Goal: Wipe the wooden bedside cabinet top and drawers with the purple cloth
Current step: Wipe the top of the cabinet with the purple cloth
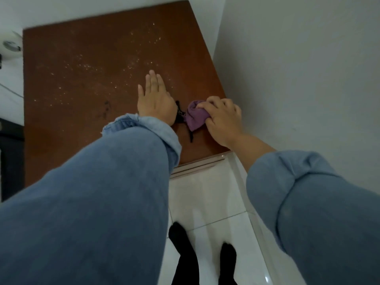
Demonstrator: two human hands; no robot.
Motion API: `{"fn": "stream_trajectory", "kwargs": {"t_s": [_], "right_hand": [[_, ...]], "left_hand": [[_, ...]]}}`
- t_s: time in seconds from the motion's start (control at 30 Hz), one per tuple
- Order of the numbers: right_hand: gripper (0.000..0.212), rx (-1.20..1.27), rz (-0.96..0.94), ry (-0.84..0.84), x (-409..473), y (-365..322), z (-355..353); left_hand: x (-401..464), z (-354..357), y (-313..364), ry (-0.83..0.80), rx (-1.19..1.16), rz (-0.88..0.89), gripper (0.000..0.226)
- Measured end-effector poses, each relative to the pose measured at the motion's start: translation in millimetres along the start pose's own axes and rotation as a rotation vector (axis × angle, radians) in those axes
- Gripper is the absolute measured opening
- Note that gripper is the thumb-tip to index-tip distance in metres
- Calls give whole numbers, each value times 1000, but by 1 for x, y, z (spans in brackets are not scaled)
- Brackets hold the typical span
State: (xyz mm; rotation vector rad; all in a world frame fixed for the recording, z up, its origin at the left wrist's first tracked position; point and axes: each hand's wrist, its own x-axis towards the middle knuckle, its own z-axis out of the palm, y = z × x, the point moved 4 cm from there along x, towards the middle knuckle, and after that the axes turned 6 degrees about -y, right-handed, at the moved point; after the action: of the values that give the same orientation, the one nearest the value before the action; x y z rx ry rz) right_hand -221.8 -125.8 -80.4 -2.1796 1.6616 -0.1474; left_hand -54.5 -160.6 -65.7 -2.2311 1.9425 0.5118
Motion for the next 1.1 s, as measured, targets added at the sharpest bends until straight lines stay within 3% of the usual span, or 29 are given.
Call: {"fn": "stream_trajectory", "kwargs": {"t_s": [0.27, 0.53, 0.63, 0.7, 0.83, 1.1], "right_hand": [[41, -11, -39, -15, -11, 0, -3], [39, 7, -78, -16, -102, 9, 7], [39, 38, 17, -117, -145, 20, 18], [39, 166, 159, -143, -158, 30, 18], [32, 920, 366, -160, -125, 18, -12], [20, 1218, 562, -329, -27, -26, -62]], "left_hand": [[-76, 40, 8, -70, -14, -34, 61], [-84, 36, 11, -76, -19, -40, 58], [-87, 30, 11, -115, -46, -20, 58], [-87, 27, 9, -147, -43, 0, 58], [-89, 25, 2, -176, 8, 20, 57], [-62, -5, -26, -127, -7, 40, 60]]}}
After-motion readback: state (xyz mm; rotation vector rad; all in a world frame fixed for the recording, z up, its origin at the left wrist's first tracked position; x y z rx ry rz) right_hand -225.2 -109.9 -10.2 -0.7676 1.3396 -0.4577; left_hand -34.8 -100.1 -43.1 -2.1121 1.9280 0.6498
